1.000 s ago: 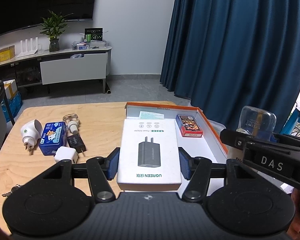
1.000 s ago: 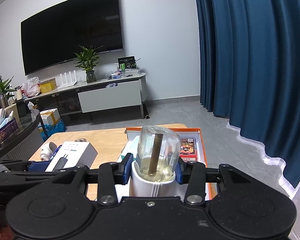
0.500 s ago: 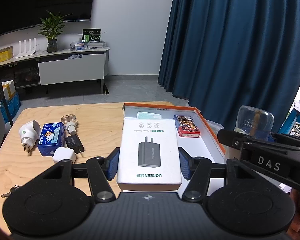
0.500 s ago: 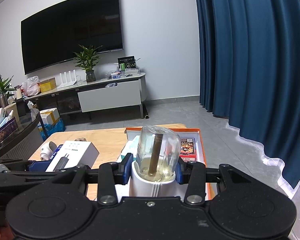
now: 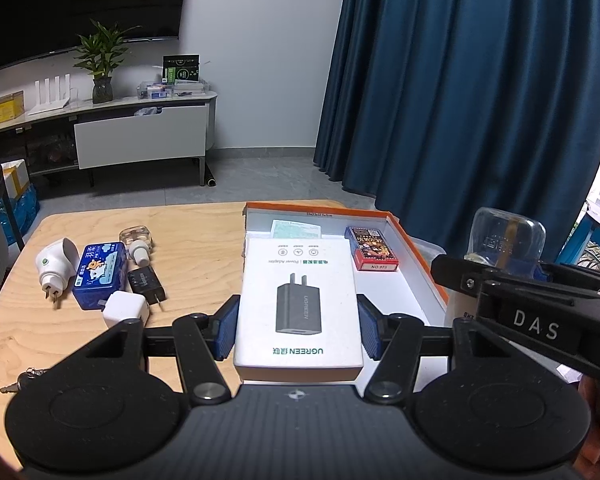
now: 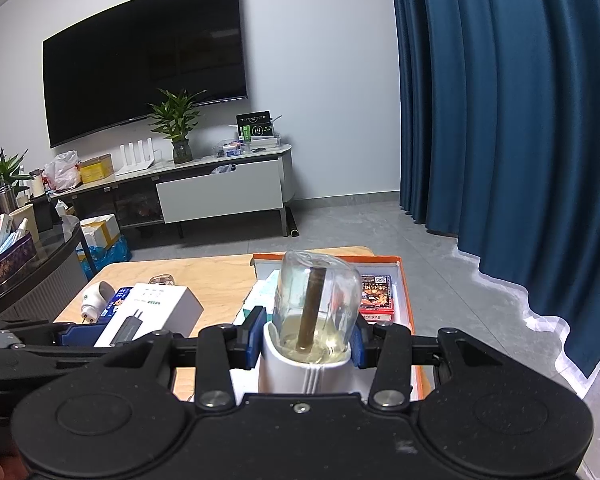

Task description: Organize rigid objects

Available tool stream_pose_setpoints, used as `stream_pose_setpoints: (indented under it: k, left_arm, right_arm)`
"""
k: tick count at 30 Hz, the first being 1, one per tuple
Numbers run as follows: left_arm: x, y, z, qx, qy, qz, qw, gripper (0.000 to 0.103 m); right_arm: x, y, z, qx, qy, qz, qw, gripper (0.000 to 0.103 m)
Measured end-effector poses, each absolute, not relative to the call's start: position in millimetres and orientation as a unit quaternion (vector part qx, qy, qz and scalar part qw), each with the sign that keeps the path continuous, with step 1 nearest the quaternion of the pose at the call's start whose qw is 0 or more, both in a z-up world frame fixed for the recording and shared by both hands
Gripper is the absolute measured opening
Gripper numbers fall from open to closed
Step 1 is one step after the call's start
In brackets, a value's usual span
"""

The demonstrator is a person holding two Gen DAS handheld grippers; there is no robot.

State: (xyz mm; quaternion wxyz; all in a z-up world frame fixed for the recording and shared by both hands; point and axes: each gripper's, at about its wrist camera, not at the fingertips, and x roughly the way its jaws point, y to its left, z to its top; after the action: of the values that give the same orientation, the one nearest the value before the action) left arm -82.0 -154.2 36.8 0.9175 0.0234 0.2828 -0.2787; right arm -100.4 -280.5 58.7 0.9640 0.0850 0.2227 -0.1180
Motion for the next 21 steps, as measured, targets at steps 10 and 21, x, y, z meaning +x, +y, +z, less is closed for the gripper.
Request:
stream_pose_setpoints:
  k: [10, 21]
  left_arm:
    - [-82.1, -152.5, 37.1, 0.021, 0.282, -0.279, 0.918, 0.059]
    - [-82.8, -151.5, 36.4, 0.019, 0.283, -0.279, 0.918, 0.059]
  right_arm:
    - [-100.9, -279.5, 58.9, 0.084, 0.224, -0.117, 0.964, 0.051]
    - [-100.8, -279.2, 59.0, 0.084, 0.224, -0.116, 0.964, 0.051]
